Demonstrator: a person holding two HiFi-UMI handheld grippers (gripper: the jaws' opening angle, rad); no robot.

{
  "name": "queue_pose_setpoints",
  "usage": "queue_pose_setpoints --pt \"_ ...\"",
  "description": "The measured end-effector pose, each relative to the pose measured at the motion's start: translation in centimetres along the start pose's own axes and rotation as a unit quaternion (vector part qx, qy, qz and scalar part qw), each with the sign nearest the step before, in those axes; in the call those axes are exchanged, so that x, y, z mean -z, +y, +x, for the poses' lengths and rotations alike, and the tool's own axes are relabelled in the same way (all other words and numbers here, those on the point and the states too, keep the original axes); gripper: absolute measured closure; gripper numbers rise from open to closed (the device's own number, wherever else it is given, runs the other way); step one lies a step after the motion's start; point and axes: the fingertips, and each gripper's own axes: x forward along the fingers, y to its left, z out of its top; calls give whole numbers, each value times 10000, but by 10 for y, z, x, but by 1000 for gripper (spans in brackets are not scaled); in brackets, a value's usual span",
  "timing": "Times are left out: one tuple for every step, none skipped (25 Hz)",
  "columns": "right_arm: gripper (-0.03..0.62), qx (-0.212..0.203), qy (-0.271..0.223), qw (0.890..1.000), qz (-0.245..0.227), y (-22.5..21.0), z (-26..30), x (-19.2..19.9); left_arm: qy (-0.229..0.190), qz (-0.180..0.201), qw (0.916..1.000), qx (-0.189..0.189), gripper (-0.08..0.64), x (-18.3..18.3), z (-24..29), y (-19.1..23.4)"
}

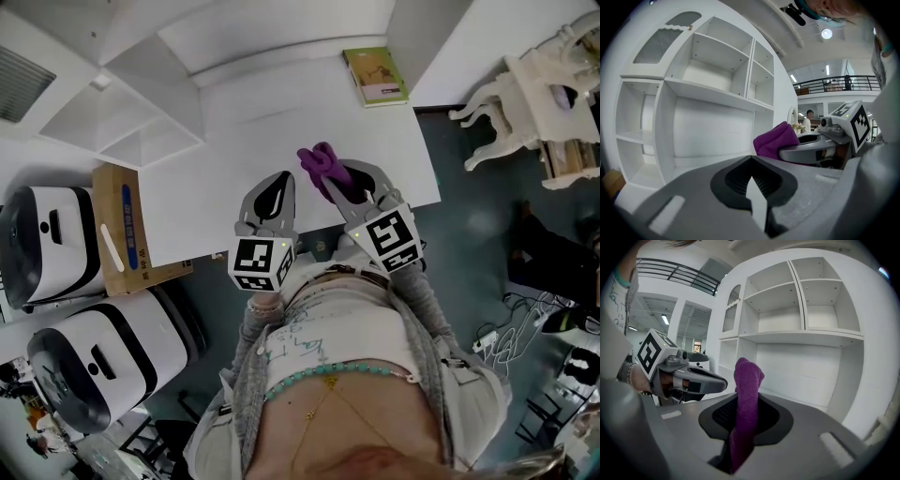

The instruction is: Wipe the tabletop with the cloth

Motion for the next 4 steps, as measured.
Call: queue_pose_setpoints --pt "503 5 2 10000 9 -1 -1 0 5 7 10000 9 560 0 1 -1" --pt "503 10 4 10000 16 -2 -2 1 13 14 10000 20 560 0 2 -2" --pt "503 16 6 10000 24 -3 -3 1 23 19 10000 31 560 0 3 -4" --pt "503 21 9 10000 31 -4 -4 2 33 23 10000 41 560 0 4 -5"
